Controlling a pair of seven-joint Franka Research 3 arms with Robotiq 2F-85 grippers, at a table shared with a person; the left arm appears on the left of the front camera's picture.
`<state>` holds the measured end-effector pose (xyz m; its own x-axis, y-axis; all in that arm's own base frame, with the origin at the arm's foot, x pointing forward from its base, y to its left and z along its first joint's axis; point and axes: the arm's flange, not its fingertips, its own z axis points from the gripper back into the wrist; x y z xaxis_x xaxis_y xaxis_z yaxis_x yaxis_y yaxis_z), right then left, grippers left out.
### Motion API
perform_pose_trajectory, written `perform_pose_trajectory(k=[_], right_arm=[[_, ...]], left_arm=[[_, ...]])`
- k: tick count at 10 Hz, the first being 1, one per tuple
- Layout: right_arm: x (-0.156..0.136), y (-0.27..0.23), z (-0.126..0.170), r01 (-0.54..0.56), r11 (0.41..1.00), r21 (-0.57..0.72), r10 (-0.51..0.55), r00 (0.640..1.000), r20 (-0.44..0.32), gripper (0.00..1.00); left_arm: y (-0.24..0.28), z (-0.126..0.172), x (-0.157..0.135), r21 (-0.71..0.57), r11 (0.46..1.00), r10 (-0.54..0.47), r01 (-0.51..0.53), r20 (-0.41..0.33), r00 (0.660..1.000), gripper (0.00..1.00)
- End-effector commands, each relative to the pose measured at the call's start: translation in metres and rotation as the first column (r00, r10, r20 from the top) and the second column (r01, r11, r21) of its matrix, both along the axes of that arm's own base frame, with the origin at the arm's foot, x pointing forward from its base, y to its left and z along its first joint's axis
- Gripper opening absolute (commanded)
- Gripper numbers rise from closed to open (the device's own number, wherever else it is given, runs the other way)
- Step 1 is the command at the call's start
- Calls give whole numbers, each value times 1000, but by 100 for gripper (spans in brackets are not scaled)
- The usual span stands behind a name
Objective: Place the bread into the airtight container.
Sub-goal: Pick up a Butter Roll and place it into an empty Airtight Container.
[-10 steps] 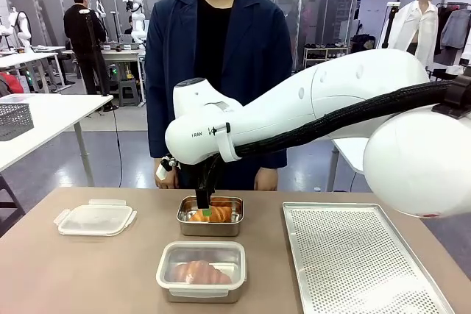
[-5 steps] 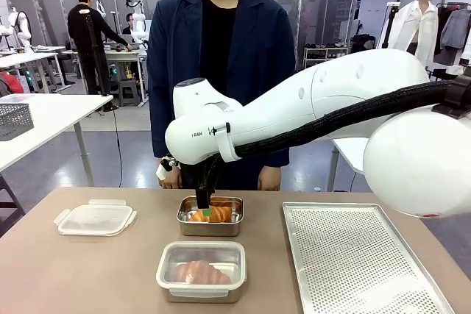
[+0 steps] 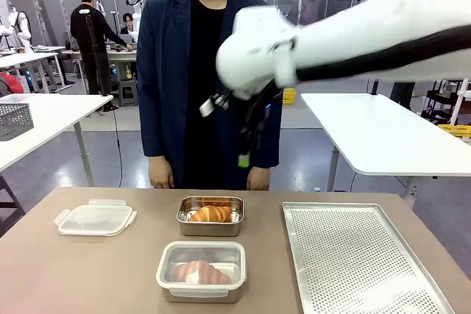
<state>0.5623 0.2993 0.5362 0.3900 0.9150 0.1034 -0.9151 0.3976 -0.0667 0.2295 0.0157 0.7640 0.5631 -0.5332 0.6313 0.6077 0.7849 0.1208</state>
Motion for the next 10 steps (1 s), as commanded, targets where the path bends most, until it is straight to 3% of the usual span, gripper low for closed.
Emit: perform_pose_trajectory(k=[1, 4, 6, 10], right_arm=[[-44, -66, 16, 160, 985, 61, -162, 987, 17, 100], [-102, -162, 82, 369, 916, 157, -382, 923, 55, 100], [-152, -208, 125, 497, 823, 274, -537, 838, 94, 100], [-260, -266, 193, 547, 739, 393, -633, 764, 125, 100]], left_arm=[[0, 1, 0, -3, 1000, -8, 8, 1, 1000, 100], [0, 1, 0, -3, 1000, -8, 8, 1, 1000, 100], [0, 1, 0, -3, 1000, -8, 8, 1, 1000, 100], [0, 1, 0, -3, 1000, -8, 8, 1, 1000, 100]])
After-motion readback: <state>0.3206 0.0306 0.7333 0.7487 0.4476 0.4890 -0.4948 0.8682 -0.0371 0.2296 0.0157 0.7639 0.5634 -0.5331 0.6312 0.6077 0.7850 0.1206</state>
